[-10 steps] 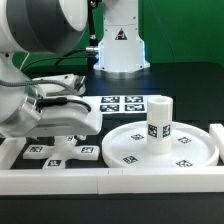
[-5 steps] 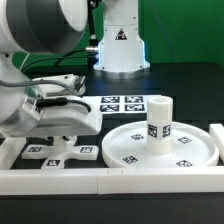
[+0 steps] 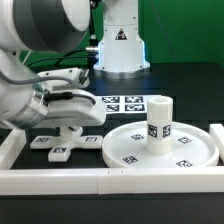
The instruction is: Assemble round table
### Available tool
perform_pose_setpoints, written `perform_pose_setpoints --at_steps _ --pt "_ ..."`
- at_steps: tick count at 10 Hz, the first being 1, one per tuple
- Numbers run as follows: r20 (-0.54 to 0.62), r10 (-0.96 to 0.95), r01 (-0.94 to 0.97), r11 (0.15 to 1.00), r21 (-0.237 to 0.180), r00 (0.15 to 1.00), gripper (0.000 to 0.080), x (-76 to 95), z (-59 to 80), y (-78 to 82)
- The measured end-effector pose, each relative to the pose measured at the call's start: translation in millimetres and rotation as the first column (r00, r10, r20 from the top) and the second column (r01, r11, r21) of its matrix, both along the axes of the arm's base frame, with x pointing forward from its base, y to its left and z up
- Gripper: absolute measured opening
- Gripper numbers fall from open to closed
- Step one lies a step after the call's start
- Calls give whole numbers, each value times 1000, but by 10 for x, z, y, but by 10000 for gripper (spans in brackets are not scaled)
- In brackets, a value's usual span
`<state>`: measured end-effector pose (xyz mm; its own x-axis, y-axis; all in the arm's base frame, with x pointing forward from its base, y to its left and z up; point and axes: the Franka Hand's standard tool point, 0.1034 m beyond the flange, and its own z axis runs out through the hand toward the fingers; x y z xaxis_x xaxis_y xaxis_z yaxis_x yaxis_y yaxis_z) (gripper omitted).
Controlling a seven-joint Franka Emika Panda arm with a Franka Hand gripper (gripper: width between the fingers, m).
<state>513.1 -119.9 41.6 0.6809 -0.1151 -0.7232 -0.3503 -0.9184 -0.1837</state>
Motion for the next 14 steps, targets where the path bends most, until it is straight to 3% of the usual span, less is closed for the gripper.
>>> perform_pose_setpoints --at_steps 1,5,7,8,11,12,13,14 --pt "2 -3 3 1000 -2 1000 186 -88 7 50" --pt "-5 -3 3 1000 1 1000 186 -96 -27 34" --pt "-74 -17 18 1000 12 997 186 -406 -94 38" --pt "-91 -22 23 1000 14 996 186 -481 -117 57" --pt "-101 -22 24 1000 14 995 186 -515 -169 83" --pt "-101 -21 23 1000 15 995 286 -517 -174 85" --pt "-101 -21 22 1000 16 995 464 -518 -175 86" --pt "-138 -17 22 999 34 990 464 -534 -132 82"
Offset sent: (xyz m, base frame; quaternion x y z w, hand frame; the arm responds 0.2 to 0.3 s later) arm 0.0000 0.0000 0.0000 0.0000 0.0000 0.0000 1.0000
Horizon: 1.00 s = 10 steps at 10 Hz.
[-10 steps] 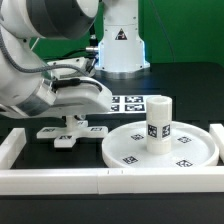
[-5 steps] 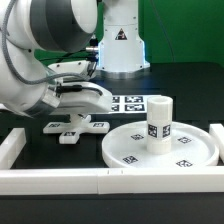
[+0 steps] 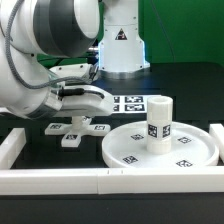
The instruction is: Assemble round table
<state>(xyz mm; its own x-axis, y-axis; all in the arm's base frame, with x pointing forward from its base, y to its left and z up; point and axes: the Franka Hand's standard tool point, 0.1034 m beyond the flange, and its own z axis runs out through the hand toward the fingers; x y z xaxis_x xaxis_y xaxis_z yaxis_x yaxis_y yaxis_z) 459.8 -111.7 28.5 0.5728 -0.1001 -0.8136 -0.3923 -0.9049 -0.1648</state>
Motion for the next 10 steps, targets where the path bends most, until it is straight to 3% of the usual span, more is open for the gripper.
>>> perform_pose_setpoints --at_steps 1,2,3,10 --pt "-46 4 -3 1000 24 999 605 72 20 -53" --pt "-46 10 -9 1000 22 999 636 166 -26 -95" --pt "-105 20 -15 999 52 994 636 111 -6 -63" --pt "-121 27 -22 999 45 992 649 62 -151 -33"
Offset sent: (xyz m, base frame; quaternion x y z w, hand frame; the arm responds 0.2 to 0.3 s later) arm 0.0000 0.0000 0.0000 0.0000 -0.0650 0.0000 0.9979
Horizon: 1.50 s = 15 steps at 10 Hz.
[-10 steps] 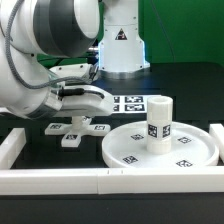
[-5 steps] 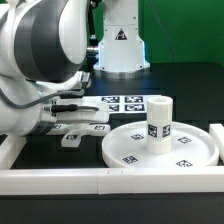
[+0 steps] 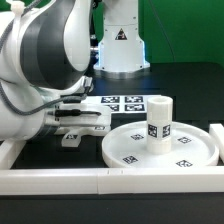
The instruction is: Assemble round table
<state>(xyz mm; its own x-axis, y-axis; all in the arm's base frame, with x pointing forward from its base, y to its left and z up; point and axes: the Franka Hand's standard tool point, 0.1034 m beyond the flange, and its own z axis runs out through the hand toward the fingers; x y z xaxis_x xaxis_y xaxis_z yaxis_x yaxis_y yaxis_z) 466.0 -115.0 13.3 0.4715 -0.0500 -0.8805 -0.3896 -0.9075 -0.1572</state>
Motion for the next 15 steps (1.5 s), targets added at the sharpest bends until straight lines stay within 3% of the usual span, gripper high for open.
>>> perform_pose_setpoints --at_steps 2,4,5,6,8,11,12,13,15 --pt "0 -1 1 1000 1 1000 644 -1 -1 -3" --pt "0 -1 1 1000 1 1000 298 -1 -1 -3" --pt "0 -1 1 1000 1 1000 298 -2 2 -3" --pt "0 -1 1 1000 2 1000 220 -1 3 -3" --pt "27 10 -10 1000 6 1000 220 39 50 9" --pt "90 20 -22 1000 20 996 220 -47 393 125" --pt "217 31 -28 999 -18 976 220 75 506 106" --pt "318 42 -28 999 -47 947 220 56 672 140" --pt "427 55 -16 995 -94 903 220 96 682 158"
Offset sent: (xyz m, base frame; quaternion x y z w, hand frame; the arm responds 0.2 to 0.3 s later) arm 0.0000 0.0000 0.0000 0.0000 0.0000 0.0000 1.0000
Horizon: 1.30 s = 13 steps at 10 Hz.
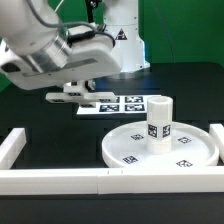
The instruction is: Assemble round table
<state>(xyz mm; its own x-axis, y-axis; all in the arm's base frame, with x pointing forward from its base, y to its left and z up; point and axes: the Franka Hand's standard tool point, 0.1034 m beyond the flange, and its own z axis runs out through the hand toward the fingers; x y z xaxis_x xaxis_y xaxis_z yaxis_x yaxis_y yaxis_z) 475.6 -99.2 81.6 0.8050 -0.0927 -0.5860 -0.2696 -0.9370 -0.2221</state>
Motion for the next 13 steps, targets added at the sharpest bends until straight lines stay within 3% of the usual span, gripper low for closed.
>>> perform_pose_setpoints --at_steps 2,5,6,7,10,11,13 --pt "155 -11 20 998 -58 988 222 87 -5 -61" --pt "354 61 -21 993 -115 933 222 297 164 -213" --pt "423 69 -2 988 -157 903 222 339 118 -270" --pt "472 39 44 986 -163 881 222 294 73 -285" --pt "610 63 108 965 -239 790 222 340 57 -381" --pt "650 85 131 952 -278 755 222 399 58 -347" --pt "640 71 150 947 -285 765 222 419 33 -169"
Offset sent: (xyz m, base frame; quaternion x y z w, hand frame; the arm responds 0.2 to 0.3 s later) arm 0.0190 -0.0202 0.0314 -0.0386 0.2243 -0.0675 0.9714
